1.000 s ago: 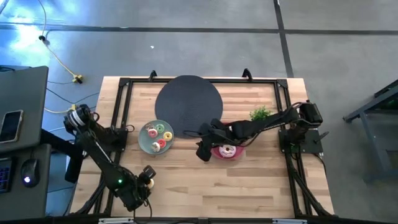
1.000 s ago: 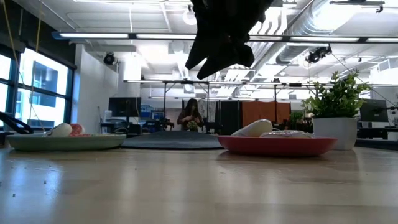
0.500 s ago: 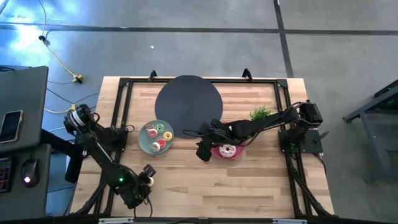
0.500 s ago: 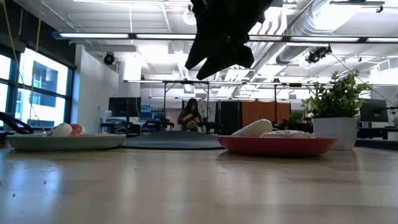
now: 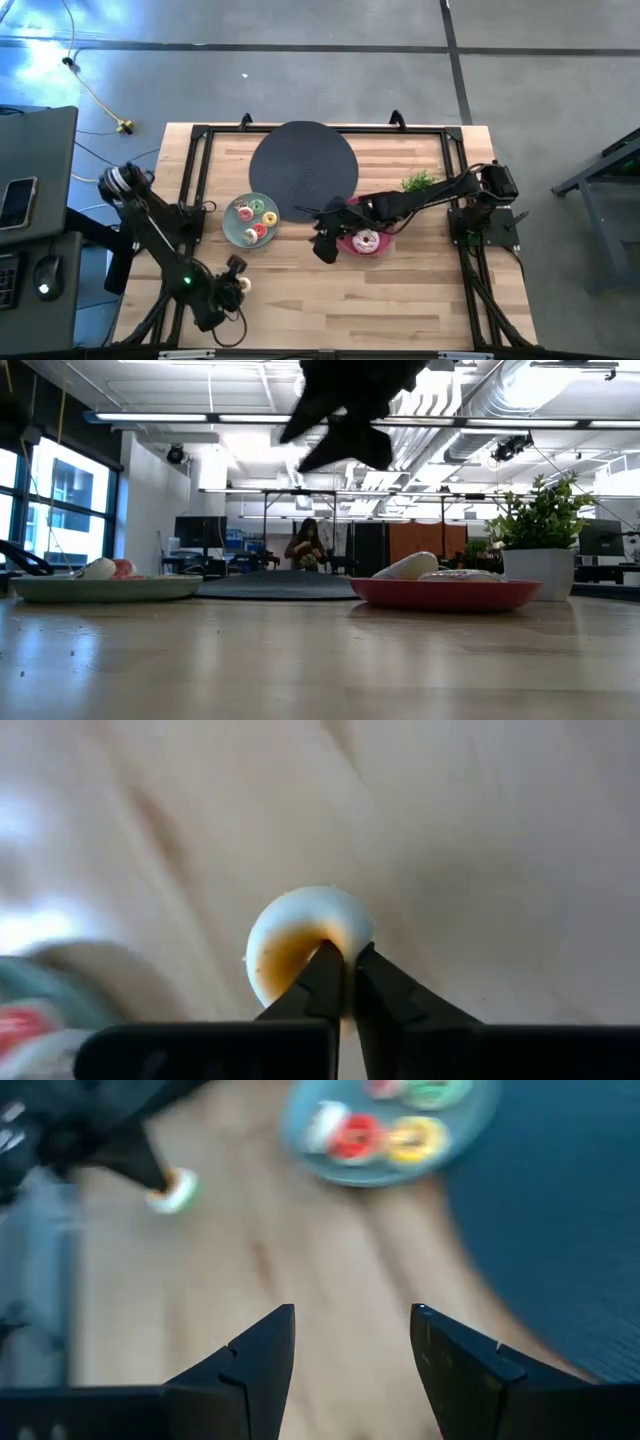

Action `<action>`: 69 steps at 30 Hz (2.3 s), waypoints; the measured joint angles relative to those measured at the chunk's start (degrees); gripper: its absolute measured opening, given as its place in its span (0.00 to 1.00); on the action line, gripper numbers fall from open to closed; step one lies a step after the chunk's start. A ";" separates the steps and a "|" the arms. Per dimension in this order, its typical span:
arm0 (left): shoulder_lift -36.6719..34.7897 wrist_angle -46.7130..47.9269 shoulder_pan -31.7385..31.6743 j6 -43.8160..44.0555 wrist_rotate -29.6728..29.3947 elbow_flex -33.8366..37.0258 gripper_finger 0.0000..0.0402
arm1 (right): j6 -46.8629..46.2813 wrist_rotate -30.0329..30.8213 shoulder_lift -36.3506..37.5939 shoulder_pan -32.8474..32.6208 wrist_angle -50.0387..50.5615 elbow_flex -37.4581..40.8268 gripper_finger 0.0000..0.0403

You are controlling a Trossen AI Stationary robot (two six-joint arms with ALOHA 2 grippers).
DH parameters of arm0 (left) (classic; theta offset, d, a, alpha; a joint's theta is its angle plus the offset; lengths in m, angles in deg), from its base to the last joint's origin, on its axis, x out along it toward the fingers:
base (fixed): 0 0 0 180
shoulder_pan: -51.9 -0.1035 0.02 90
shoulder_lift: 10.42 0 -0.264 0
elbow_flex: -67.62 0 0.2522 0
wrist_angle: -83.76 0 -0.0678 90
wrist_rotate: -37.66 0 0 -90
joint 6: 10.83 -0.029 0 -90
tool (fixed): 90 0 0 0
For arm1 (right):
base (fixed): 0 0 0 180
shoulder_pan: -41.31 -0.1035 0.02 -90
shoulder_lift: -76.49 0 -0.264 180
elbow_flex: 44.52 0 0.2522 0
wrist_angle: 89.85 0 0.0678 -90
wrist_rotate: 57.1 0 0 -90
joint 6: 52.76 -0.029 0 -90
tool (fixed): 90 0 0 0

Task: Pick & Place donuts
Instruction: Put the small green doughnut on the blue plate

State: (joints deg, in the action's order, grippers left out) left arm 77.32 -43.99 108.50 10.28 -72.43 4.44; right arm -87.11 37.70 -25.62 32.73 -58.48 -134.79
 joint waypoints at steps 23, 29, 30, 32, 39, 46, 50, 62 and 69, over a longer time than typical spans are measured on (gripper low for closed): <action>-35.46 -87.16 -0.04 -34.53 -19.22 31.63 0.00 | 25.95 -9.04 -0.29 -2.10 -38.07 0.46 0.50; -35.35 -89.53 -7.62 -35.58 -9.06 31.55 0.00 | 25.62 -13.55 -2.66 -1.55 -38.15 -1.74 0.58; -35.08 -89.42 -9.85 -35.00 -6.72 31.54 0.00 | 26.03 -13.88 -3.48 -1.55 -38.00 -2.67 0.59; -34.62 -89.09 -14.04 -34.44 -2.06 31.54 0.00 | 26.86 -14.53 -4.44 -1.51 -37.28 -4.61 0.61; -34.39 -89.29 -21.94 -31.37 11.32 31.54 0.00 | 30.17 -17.35 -4.94 -1.57 -31.67 -8.05 0.62; -32.65 -88.74 -29.08 -29.57 20.98 31.54 0.00 | 32.10 -17.17 -5.84 -1.26 -32.27 -8.92 0.62; -31.53 -89.89 -32.11 -28.30 24.47 31.41 0.00 | 31.98 -18.34 -5.99 -0.72 -32.40 -8.96 0.62; -31.31 -89.80 -35.95 -28.14 27.36 31.43 0.00 | 31.67 -19.29 -6.10 -0.64 -31.96 -8.94 0.61; -31.33 -89.75 -37.64 -28.20 27.33 31.43 0.00 | 31.43 -19.30 -6.10 -0.03 -31.94 -8.94 0.56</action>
State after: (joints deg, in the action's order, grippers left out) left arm 45.98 -133.74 70.86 -17.92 -45.10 35.88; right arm -55.68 18.39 -31.72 32.70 -90.42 -143.73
